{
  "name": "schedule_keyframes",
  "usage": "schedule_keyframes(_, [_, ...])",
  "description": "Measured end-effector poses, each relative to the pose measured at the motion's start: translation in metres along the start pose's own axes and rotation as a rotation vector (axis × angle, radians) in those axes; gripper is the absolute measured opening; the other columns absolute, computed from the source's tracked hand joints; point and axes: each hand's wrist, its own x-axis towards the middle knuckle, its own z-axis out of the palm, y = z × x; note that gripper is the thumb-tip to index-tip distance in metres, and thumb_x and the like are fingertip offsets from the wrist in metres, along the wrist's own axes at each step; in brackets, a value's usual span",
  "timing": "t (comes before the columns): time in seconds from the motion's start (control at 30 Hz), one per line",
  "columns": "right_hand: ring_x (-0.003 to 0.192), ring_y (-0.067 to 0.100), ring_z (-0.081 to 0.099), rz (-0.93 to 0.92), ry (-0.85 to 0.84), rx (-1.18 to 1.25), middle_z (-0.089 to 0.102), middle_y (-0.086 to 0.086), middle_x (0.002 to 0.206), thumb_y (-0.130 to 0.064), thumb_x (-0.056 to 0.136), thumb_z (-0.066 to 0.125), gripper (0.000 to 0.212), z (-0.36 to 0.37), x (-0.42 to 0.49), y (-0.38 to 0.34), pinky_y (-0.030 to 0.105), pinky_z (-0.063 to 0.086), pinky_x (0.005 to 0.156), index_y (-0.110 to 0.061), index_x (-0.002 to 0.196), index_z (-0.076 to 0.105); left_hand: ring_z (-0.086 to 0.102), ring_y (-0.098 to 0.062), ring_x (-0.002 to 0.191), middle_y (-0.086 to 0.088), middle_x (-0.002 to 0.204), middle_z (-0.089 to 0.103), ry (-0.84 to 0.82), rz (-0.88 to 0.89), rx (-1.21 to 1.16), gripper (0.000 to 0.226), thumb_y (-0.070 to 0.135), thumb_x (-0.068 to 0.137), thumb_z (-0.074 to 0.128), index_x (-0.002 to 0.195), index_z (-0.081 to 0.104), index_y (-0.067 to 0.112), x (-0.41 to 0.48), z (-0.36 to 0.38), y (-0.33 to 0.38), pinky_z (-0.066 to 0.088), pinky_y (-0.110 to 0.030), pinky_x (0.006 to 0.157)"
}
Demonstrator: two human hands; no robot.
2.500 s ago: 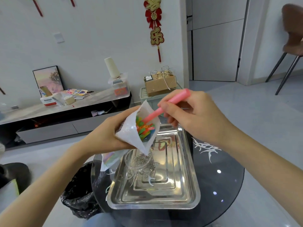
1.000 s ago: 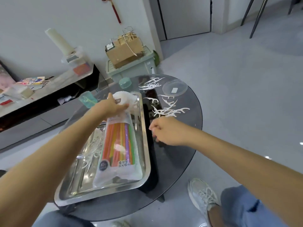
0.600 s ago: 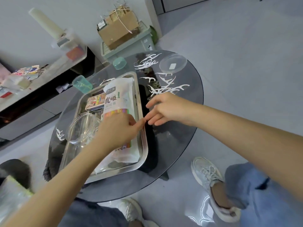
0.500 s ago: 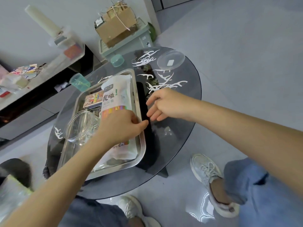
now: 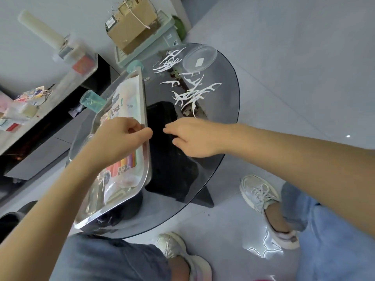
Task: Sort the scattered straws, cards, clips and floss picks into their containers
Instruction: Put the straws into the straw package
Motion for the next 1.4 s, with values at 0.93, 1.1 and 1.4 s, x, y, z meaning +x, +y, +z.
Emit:
schedule_keyframes(0.93, [0.115, 0.027, 0.056, 0.351, 0.416, -0.091, 0.065, 0.004, 0.121, -0.012, 0.092, 0.05, 0.031, -0.052, -0.015, 0.051, 0.031, 0.044, 0.094, -0.016, 0.119, 0.065, 0.042, -0.01, 0.048, 0.001, 0.056, 0.057, 0.168, 0.08, 0.282, 0.048, 0.056, 0.078, 0.042, 0.064, 0.064, 0.016, 0.03, 0.053, 0.008, 0.023, -0.024, 0.043])
schedule_keyframes(1.1, [0.145, 0.018, 0.014, 0.293, 0.114, -0.232, 0.02, 0.0, 0.157, -0.027, 0.099, 0.044, 0.051, -0.045, -0.001, 0.052, 0.029, 0.014, 0.117, -0.018, 0.147, 0.031, 0.056, -0.019, 0.072, 0.004, 0.08, 0.06, 0.228, 0.132, 0.182, 0.053, 0.064, 0.086, 0.03, 0.079, 0.06, 0.021, 0.021, 0.054, 0.002, 0.038, -0.03, 0.062])
schedule_keyframes(1.4, [0.119, 0.022, 0.052, 0.173, 0.22, -0.287, 0.062, 0.004, 0.121, -0.014, 0.095, 0.047, 0.025, -0.04, 0.016, 0.033, 0.041, 0.046, 0.093, -0.01, 0.112, 0.064, 0.056, -0.026, 0.085, -0.004, 0.091, 0.057, 0.327, 0.293, -0.005, 0.034, 0.037, 0.09, 0.049, 0.095, 0.068, 0.01, 0.011, 0.028, -0.044, 0.048, -0.038, 0.069])
